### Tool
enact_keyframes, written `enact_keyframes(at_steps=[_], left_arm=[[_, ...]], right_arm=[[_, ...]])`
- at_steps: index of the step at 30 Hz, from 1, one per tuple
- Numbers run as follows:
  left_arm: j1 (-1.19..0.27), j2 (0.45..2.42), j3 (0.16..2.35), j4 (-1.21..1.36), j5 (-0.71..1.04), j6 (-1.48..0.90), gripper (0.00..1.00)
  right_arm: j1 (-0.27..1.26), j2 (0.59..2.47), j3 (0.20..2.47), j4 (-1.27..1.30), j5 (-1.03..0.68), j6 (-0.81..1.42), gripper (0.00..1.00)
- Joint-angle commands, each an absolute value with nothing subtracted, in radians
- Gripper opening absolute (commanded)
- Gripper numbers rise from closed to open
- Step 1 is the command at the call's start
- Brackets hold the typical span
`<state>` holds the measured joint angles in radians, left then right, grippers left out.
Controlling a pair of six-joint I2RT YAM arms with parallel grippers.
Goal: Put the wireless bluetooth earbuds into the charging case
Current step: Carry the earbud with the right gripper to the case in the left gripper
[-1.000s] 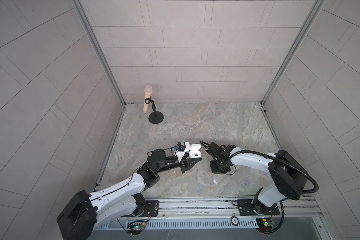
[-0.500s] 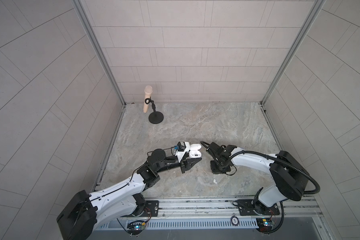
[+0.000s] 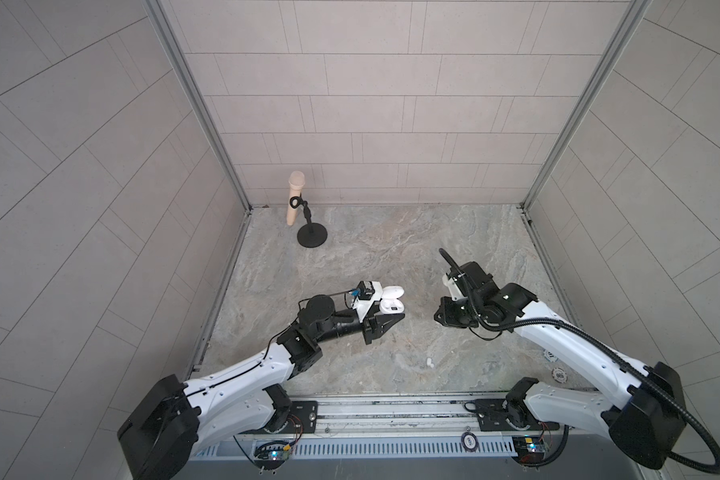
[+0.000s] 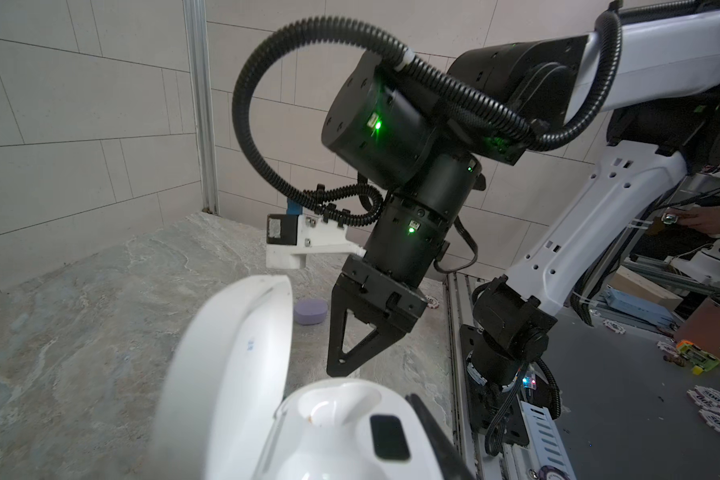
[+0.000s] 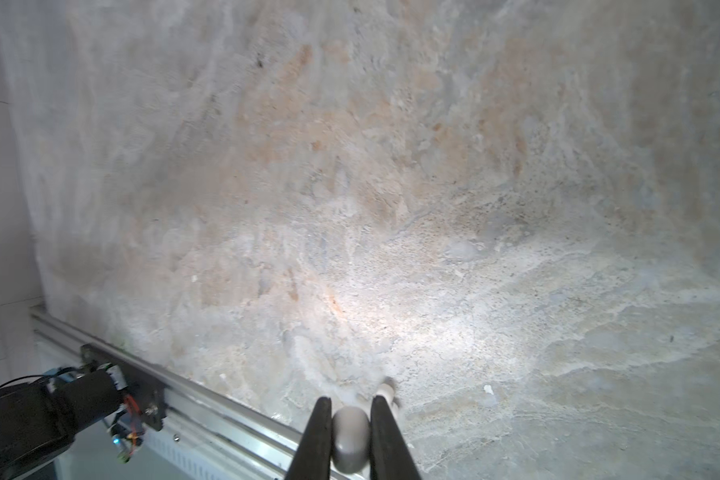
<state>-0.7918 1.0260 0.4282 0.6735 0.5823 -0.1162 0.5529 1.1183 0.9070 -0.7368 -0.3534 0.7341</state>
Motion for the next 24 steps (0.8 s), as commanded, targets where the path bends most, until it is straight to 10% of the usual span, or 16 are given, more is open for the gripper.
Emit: enact_keyframes(at_steps=[1,24], left_arm=[[-0.783,1.049,0.478,0.726,0.613,-0.122,0.06],[-0.777,1.300,0.652,1.002,0.891,-0.249,0.07]], right_arm=[[0.532,1.059,0.960,-0.762,-0.480,0.699,0.07],[0.519,0.887,1.161,-0.616,-0.859,0.622,0.07]])
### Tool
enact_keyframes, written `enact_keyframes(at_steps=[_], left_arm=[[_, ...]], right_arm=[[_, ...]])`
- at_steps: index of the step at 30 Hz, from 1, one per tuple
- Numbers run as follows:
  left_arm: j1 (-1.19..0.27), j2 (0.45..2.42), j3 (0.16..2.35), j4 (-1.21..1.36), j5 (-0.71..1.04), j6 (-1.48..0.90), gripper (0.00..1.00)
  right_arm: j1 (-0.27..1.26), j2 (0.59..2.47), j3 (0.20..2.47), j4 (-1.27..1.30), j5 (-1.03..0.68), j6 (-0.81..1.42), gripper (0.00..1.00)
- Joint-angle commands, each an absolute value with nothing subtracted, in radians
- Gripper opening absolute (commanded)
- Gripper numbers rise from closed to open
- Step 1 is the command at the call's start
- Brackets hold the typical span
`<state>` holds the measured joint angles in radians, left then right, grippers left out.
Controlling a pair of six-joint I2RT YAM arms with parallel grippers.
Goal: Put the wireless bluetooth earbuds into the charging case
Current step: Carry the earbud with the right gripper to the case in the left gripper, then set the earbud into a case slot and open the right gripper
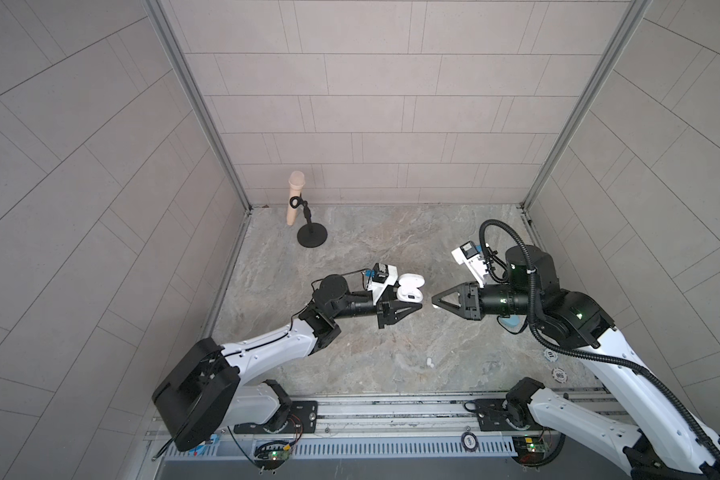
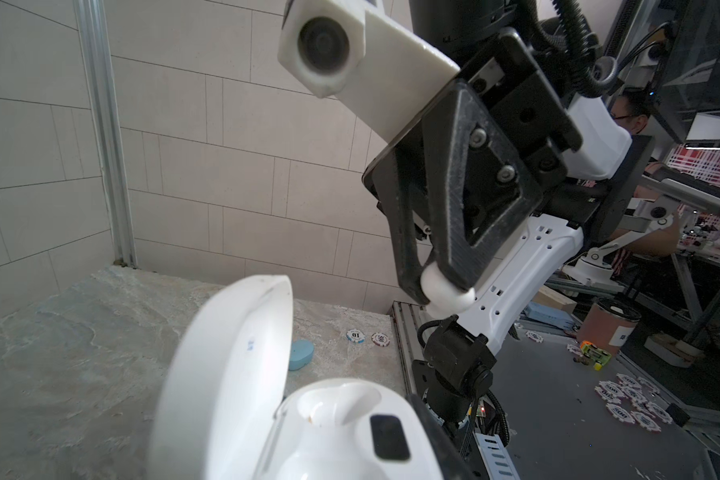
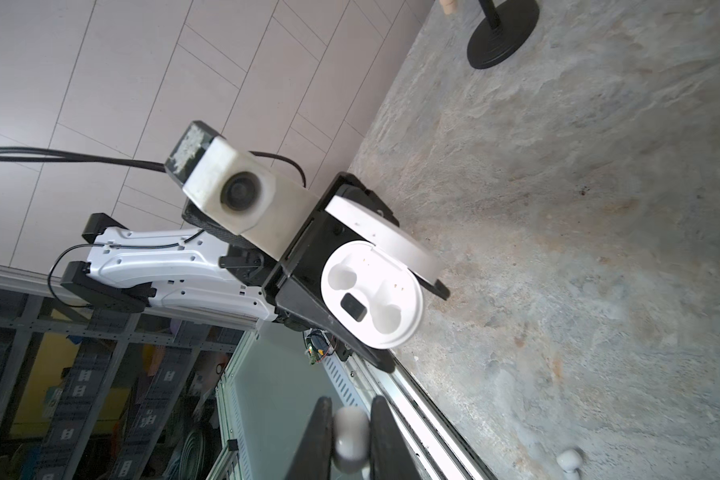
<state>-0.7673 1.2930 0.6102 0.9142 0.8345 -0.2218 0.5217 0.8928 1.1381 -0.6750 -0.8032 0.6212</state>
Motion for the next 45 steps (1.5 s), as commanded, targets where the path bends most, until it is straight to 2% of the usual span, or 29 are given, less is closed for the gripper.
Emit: enact_keyframes(at_steps=[1,29,36,45], left_arm=[[-0.783,1.304,0.658,0.999,0.894,-0.247,0.07],[-0.840,1.321,0.693,1.037,0.914,-0.267,0.07],[-0.841,1.307,0.687,1.020,0.914,-0.261,0.07],[-0.851,1.302,0.677,1.005,0.914,-0.255,0.07]], right_arm=[[0.521,0.888,1.161,-0.604,-0.861,0.629,0.07],[0.554,0.931,1.140,-0.561,-0.826,0.653,0.09],[0.554,0.926,1.167,-0.589,-0.792,0.644,0.35],[0.558,0.929,1.210,-0.619,-0.754,0.629,0.50]])
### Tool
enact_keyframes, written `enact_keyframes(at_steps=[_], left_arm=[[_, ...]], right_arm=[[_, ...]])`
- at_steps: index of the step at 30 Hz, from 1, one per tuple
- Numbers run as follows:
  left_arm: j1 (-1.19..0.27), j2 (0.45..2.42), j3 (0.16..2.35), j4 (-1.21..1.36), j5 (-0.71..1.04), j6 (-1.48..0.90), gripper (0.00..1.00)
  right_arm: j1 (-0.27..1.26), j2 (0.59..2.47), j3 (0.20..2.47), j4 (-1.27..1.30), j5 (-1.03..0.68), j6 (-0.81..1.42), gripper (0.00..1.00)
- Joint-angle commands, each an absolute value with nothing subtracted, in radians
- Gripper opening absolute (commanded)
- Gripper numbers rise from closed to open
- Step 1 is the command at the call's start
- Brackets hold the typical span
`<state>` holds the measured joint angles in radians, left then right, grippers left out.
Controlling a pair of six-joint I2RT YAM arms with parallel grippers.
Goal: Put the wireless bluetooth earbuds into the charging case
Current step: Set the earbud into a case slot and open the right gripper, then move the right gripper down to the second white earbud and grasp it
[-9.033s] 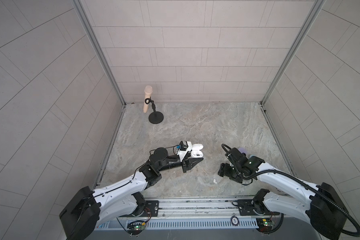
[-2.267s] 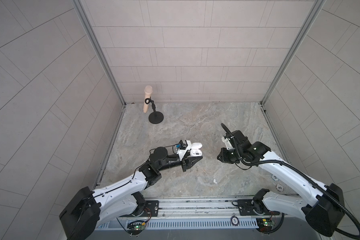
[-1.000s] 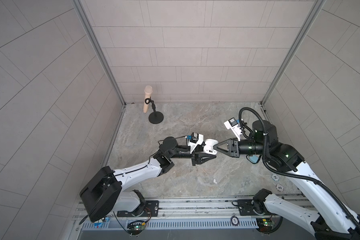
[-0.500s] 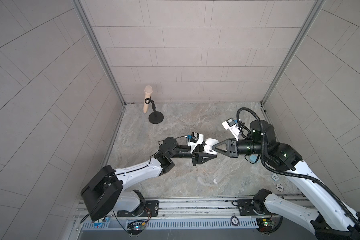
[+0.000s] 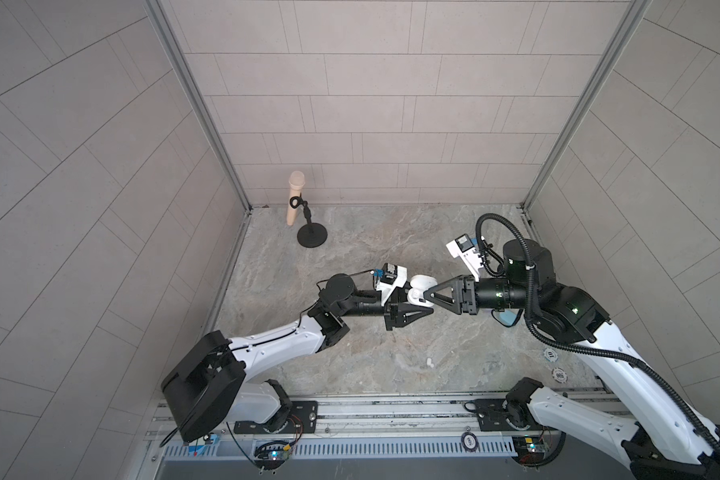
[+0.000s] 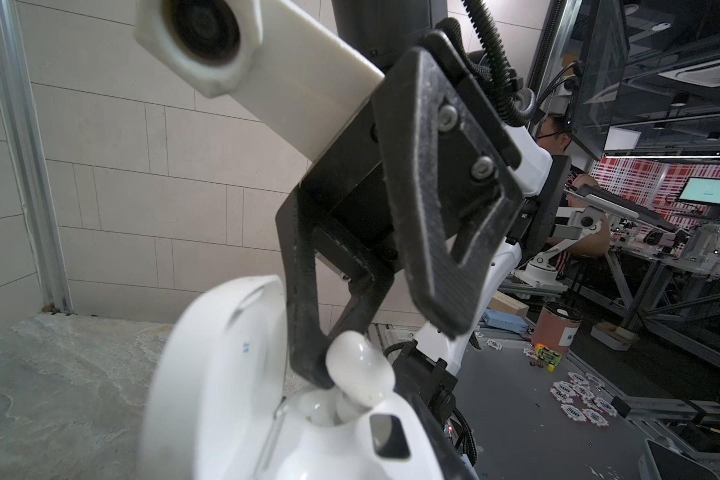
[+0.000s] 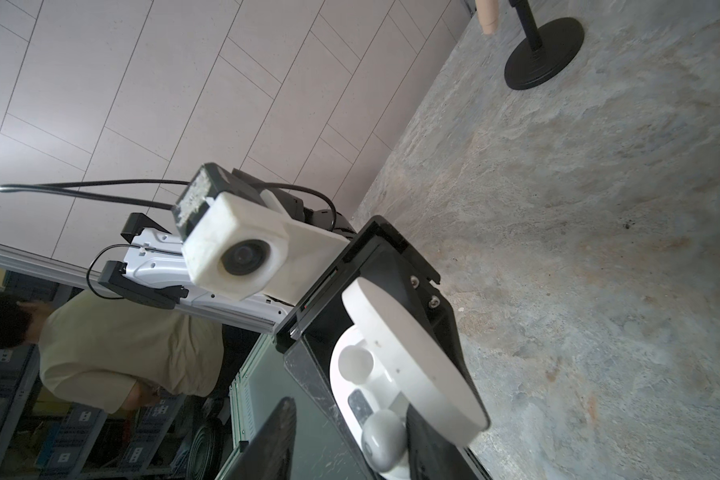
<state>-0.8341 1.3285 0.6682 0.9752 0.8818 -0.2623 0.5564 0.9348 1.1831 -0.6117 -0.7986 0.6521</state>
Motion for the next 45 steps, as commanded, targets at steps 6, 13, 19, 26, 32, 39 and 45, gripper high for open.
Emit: enact_keyframes(at_steps=[6,13,19,26,32,39,45], left_arm=[[-0.851,1.301,0.672,1.003,0.913,-0.256,0.07],[-0.860,1.304,0.677,1.000,0.914,-0.259,0.07],[-0.882,1.315,0.678,1.000,0.910,-0.261,0.07],[-0.882,1.315,0.672,0.999,0.904,-0.258,0.07],[-0.865,1.307,0.653,0.985,0.882,-0.244,0.06],[-0.794,1.272,0.593,0.997,0.859,-0.244,0.06],[-0.736,1.239,0.535,1.018,0.828,-0.248,0.06]], right_arm=[[0.566,0.929,1.225,-0.633,-0.736,0.620,0.58],[0.592,0.945,1.242,-0.614,-0.708,0.617,0.67],[0.606,0.963,1.260,-0.622,-0.682,0.596,0.74],[0.613,0.953,1.291,-0.647,-0.640,0.582,0.83],[0.665,0.951,1.310,-0.696,-0.636,0.559,0.84],[0.762,0.887,1.248,-0.780,-0.555,0.566,0.85],[0.805,0.817,1.132,-0.793,-0.482,0.609,0.85]])
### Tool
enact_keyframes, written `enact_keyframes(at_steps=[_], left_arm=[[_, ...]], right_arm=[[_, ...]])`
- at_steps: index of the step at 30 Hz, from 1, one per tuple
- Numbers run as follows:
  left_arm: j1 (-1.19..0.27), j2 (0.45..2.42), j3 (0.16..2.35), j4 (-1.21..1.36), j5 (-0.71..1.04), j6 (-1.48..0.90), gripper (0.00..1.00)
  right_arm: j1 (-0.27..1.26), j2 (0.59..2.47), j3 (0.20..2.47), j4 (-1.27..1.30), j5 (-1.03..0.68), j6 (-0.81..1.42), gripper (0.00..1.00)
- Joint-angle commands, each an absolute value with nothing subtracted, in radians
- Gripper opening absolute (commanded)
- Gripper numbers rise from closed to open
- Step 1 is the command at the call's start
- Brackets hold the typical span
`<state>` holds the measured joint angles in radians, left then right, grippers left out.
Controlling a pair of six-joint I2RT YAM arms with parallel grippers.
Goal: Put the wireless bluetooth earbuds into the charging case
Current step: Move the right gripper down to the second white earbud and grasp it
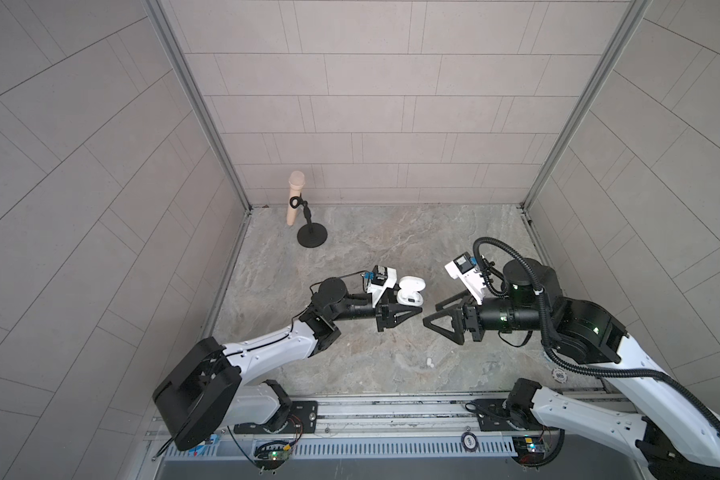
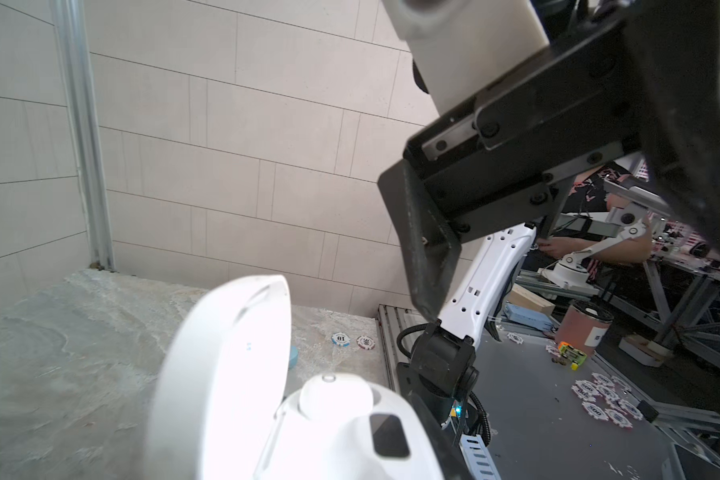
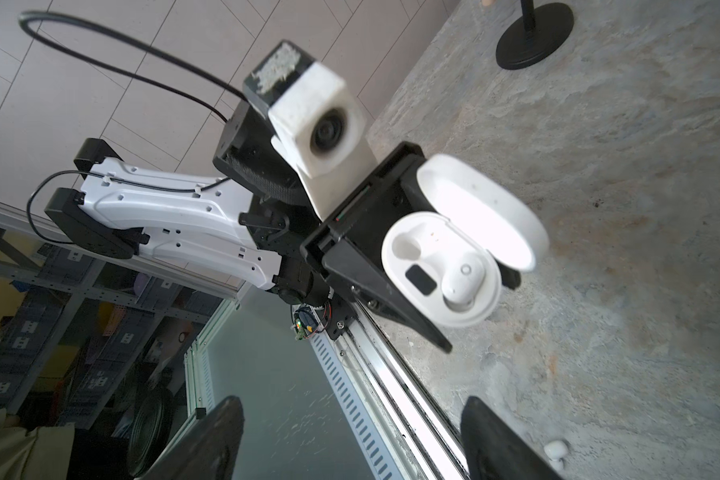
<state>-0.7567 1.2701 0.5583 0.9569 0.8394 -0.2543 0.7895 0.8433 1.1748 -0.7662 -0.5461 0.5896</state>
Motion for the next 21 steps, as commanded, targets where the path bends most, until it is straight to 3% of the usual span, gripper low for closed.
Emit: enact_keyframes(at_steps=[1,7,12,21], left_arm=[[-0.726,1.233,0.527,1.024,0.823,-0.251,0.06],[-0.694,1.182,0.473,1.020,0.785,-0.247,0.06],[-0.683,1.137,0.440,0.987,0.762,-0.240,0.06],[-0.681,1.051,0.403,0.907,0.725,-0.219,0.06]], right_arm=[[0.813,0.805,1.099,-0.792,-0.458,0.615,0.85],[0.851,0.772,0.844,-0.773,-0.166,0.744,0.78],[0.924,0.854,0.662,-0.666,-0.040,0.888,0.75],[0.933,1.103,0.613,-0.624,-0.053,1.129,0.60]])
